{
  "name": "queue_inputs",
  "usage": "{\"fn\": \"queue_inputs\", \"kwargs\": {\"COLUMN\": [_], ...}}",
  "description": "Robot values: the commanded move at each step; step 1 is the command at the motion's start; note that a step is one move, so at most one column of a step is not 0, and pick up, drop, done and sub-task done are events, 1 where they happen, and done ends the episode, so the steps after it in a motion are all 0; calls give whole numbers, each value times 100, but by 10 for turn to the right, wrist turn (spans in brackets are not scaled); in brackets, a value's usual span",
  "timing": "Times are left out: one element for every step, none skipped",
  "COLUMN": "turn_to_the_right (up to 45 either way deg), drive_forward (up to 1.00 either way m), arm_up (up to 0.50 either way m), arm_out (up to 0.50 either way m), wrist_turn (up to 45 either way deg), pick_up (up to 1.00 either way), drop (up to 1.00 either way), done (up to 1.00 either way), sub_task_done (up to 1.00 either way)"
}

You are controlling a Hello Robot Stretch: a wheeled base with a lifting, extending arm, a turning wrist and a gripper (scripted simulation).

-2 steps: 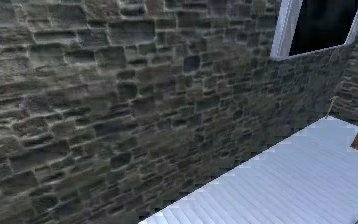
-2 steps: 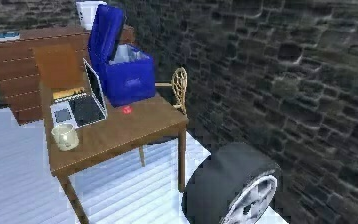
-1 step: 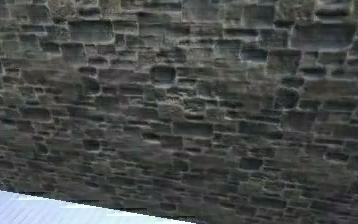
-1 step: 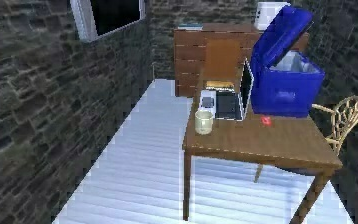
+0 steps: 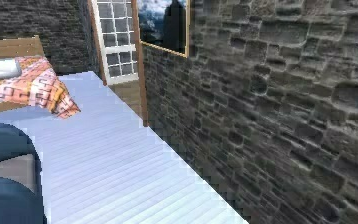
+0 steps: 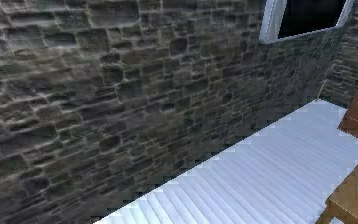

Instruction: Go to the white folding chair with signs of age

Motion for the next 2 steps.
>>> {"fn": "queue_inputs", "kwargs": {"turn_to_the_right": [0,-240], "drive_forward": [15,0], "arm_up": [0,0], "arm_out": [0,0], "wrist_turn": [0,0], "pick_up": [0,0], "drop": [0,0], "done": [0,0], "sub_task_done": [0,0]}}
